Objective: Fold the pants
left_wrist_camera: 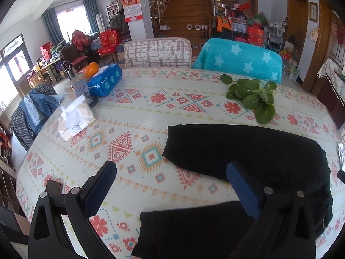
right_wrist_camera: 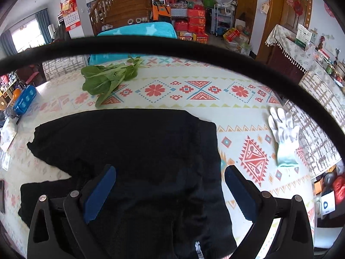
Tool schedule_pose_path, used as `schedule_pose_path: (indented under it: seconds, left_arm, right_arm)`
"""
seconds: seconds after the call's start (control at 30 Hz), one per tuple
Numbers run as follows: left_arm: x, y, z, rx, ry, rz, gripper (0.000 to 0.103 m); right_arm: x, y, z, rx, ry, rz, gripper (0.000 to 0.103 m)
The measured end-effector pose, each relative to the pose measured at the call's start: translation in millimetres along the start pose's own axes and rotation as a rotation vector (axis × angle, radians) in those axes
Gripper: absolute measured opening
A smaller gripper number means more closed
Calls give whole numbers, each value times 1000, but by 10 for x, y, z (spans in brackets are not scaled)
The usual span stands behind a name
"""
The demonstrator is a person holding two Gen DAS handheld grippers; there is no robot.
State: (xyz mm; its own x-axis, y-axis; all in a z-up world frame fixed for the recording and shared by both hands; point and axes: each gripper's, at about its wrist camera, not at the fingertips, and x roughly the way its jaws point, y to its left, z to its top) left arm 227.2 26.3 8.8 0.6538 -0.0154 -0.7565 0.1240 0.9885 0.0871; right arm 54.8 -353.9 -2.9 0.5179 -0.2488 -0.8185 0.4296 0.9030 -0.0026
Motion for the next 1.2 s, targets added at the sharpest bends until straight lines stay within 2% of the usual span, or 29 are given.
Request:
schedule_pose_path:
  seconds: [0.23, 0.4, 0.53, 0.67, 0.73, 0.83, 1.07, 1.2]
  left_arm:
    - [-327, -53, -105, 17, -31, -4, 102]
    - [-231, -84, -62, 41, -10, -31, 102]
    - [321, 25, 138, 27, 64, -79, 102]
    - [1064, 287, 356, -76, 185, -145, 102]
    - [1344, 403, 461, -124, 205, -162, 102]
    - [1693, 478, 561, -136, 227, -150, 102]
    - [2170, 433, 659, -87, 261, -153, 102]
    - [2341, 357, 627, -61, 285, -175, 102]
  right_arm:
    - [-357, -215, -161, 34, -34, 2, 102]
    - [-373, -314, -161, 36, -28, -7, 102]
    - [-139, -357, 22, 11, -7, -24, 102]
    - [236, -424, 332, 39, 31, -3, 102]
    - [424, -441, 467, 58, 52, 6, 102]
    - [799, -442, 675, 78, 100, 20, 102]
    - [1397, -418, 897, 106, 175, 28, 102]
    - [1574, -389, 951, 79, 197, 15, 102]
